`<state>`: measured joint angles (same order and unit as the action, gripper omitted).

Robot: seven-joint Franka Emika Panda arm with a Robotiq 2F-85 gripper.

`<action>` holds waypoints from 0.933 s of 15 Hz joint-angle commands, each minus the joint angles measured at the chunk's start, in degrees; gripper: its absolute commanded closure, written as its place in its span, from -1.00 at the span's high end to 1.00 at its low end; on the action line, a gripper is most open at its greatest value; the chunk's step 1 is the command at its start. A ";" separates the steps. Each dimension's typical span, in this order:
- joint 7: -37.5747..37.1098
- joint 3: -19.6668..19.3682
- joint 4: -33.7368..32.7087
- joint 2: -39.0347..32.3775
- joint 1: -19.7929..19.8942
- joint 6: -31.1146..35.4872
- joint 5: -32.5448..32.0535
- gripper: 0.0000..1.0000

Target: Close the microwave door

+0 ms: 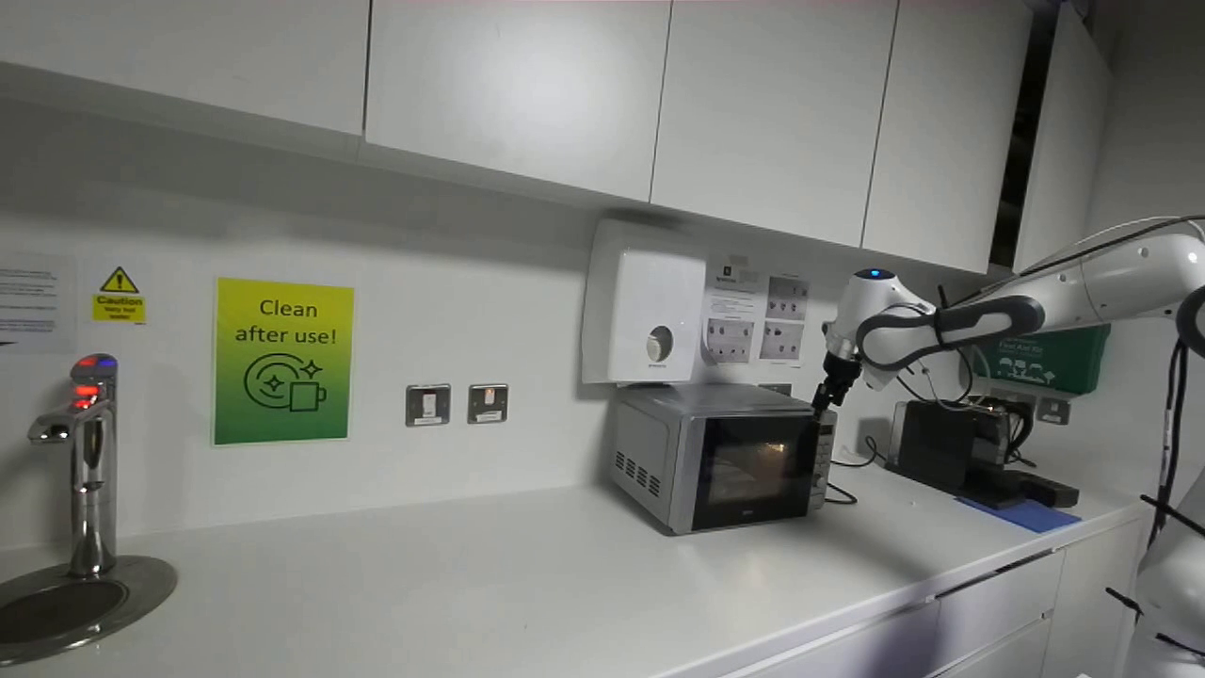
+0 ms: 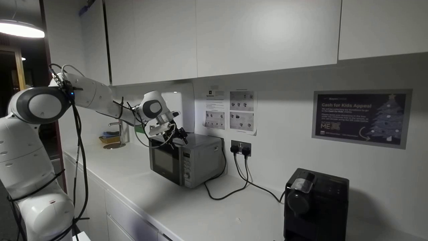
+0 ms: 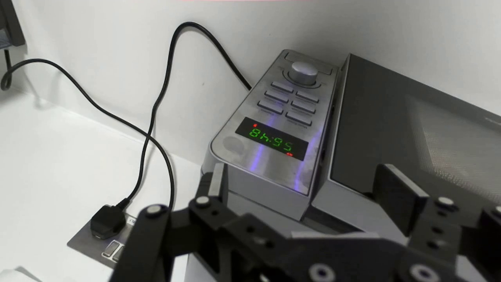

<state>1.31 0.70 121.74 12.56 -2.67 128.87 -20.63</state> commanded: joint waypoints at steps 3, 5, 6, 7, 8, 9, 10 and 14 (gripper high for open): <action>-1.48 0.79 -0.20 -0.32 1.12 1.62 0.16 1.00; -0.85 0.73 -0.25 0.03 0.80 0.69 1.54 1.00; -0.52 0.70 -0.26 0.30 0.62 0.31 2.42 1.00; -0.23 0.64 -0.20 0.59 0.47 0.21 3.31 1.00; -0.28 0.67 -0.11 0.91 0.38 0.01 4.05 1.00; -0.19 0.71 -0.04 1.12 0.28 -0.13 4.72 1.00; -0.32 0.78 -0.01 1.39 0.16 -0.33 5.46 1.00; -0.71 1.36 0.21 2.61 -0.29 -0.92 8.80 1.00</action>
<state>1.01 1.28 121.67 13.22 -3.02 128.84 -14.31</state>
